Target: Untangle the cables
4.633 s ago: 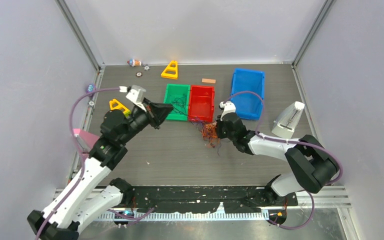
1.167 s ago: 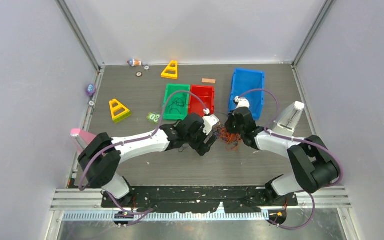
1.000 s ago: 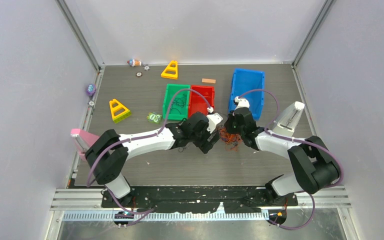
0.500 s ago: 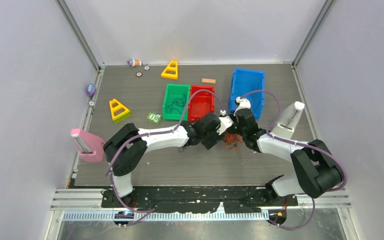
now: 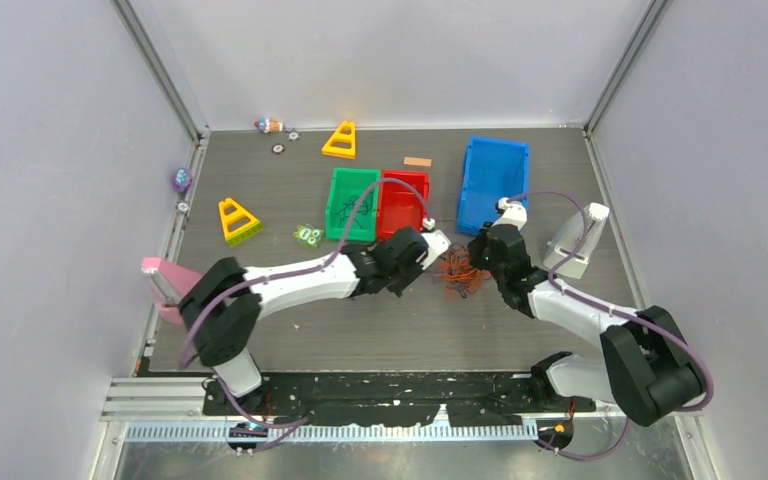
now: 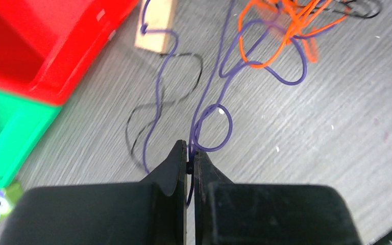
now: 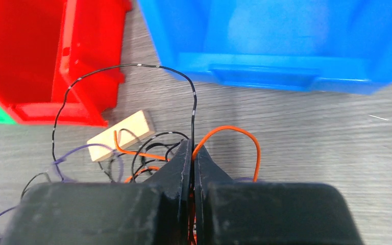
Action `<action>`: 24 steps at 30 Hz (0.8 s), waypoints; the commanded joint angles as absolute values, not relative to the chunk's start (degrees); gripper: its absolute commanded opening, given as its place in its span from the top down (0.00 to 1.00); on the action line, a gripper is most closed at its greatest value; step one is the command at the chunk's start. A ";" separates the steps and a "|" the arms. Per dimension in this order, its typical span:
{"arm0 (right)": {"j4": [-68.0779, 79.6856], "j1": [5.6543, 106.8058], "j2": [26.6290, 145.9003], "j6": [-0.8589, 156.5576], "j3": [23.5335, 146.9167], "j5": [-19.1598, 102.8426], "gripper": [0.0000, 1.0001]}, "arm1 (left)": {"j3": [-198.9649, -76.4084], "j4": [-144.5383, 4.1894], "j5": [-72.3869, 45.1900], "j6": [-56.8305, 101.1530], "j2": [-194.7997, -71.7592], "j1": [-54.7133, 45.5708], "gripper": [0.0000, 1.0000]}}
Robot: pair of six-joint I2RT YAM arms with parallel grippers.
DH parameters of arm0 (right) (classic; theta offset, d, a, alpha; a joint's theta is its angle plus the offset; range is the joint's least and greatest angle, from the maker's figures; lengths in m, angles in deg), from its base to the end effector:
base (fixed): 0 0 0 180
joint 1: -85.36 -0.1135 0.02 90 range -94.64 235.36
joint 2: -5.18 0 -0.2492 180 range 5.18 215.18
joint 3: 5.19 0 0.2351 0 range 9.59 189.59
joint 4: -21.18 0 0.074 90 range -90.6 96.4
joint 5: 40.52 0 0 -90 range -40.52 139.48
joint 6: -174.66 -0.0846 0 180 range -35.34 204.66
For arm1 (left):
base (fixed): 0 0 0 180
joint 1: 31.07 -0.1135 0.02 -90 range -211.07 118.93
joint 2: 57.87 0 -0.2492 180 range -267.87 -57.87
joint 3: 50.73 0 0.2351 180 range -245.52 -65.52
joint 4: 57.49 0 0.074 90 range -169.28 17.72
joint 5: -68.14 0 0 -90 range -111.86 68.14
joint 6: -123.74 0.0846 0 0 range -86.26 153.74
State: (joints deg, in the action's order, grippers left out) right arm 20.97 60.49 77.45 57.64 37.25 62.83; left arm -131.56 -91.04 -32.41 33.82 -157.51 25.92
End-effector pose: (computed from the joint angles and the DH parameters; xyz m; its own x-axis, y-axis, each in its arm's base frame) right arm 0.2653 0.1015 0.1557 -0.5081 0.2517 -0.8237 0.0034 0.9569 0.2903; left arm 0.2201 -0.3104 0.1589 -0.4303 0.6649 -0.6105 0.7641 0.6284 0.1458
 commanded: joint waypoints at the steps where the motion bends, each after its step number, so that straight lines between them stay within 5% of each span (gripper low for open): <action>1: 21.81 61.78 72.93 54.54 34.95 71.09 0.95 | -127.73 -94.41 -35.41 29.41 -145.19 24.38 1.00; 12: 12.86 62.55 70.15 46.95 34.37 85.10 0.95 | -115.73 -95.56 -30.03 15.00 -113.79 7.38 1.00; 24: 7.49 62.68 57.70 36.81 28.06 101.71 0.95 | -112.04 -102.24 -49.30 8.11 -90.95 -7.04 1.00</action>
